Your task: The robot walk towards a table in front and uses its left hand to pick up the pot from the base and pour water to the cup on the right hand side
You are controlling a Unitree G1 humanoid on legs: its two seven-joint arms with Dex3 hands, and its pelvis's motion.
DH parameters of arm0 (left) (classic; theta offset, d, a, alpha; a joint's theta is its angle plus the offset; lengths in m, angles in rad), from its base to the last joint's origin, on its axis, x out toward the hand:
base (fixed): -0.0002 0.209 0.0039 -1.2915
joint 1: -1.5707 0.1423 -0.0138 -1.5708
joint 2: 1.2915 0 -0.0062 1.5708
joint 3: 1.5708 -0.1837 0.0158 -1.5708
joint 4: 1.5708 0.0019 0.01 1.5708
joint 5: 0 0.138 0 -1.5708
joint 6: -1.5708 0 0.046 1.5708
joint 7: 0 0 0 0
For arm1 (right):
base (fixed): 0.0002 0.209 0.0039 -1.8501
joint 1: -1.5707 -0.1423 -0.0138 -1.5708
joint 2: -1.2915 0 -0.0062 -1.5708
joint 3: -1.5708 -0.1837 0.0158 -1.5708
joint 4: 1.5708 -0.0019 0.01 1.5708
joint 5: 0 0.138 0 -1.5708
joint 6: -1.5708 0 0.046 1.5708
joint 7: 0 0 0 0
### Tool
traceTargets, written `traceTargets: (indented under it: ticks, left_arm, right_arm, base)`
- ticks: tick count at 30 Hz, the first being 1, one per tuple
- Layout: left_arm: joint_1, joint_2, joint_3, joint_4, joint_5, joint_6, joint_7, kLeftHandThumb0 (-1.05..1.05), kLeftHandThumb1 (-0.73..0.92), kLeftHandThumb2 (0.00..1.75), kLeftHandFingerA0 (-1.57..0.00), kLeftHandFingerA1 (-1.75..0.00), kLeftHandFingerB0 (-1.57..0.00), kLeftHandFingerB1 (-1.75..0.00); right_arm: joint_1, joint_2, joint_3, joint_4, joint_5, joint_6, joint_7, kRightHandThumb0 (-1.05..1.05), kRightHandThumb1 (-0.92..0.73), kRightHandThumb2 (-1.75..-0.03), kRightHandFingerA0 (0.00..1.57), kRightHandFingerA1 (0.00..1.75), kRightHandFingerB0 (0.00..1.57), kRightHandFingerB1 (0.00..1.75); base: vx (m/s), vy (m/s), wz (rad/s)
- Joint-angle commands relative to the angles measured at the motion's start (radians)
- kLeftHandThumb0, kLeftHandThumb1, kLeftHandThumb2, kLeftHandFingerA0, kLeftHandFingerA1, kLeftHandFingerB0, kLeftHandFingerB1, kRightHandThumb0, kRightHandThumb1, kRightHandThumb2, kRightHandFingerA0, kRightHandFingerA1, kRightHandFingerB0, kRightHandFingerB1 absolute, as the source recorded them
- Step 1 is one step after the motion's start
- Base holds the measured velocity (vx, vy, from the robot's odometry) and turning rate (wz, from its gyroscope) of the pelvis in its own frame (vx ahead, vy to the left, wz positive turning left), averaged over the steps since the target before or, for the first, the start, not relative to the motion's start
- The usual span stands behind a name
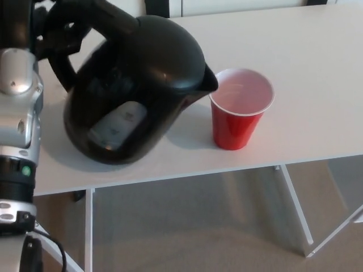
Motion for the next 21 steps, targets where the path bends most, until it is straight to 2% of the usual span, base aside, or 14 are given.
traceTargets:
  ticks: [1, 13, 21]
  left_arm:
    - [-0.034, -0.001, 0.002, -0.061, 0.007, 0.057, 0.024, -0.27, 0.58, 0.55, -0.81, -1.75, -0.64, -1.71]
    - [-0.042, -0.043, 0.015, -0.105, -0.011, 0.051, 0.030, -0.22, 0.61, 0.54, -0.81, -1.75, -0.60, -1.75]
    - [-0.083, -0.070, 0.014, -0.142, -0.010, 0.102, 0.046, -0.20, 0.61, 0.55, -0.80, -1.75, -0.58, -1.75]
  right_arm:
    - [0.003, -0.015, 0.001, -0.007, -0.001, 0.005, -0.012, -0.17, -0.59, -0.57, 0.48, 0.41, 0.33, 0.34]
    - [0.001, -0.016, 0.014, -0.007, -0.011, -0.012, -0.017, -0.19, -0.58, -0.57, 0.45, 0.41, 0.31, 0.34]
    - [-0.018, -0.017, 0.002, 0.017, 0.004, -0.023, 0.002, -0.20, -0.58, -0.56, 0.46, 0.43, 0.33, 0.35]
  base:
    - [0.00, 0.000, 0.00]
    - [0.00, 0.000, 0.00]
    - [0.00, 0.000, 0.00]
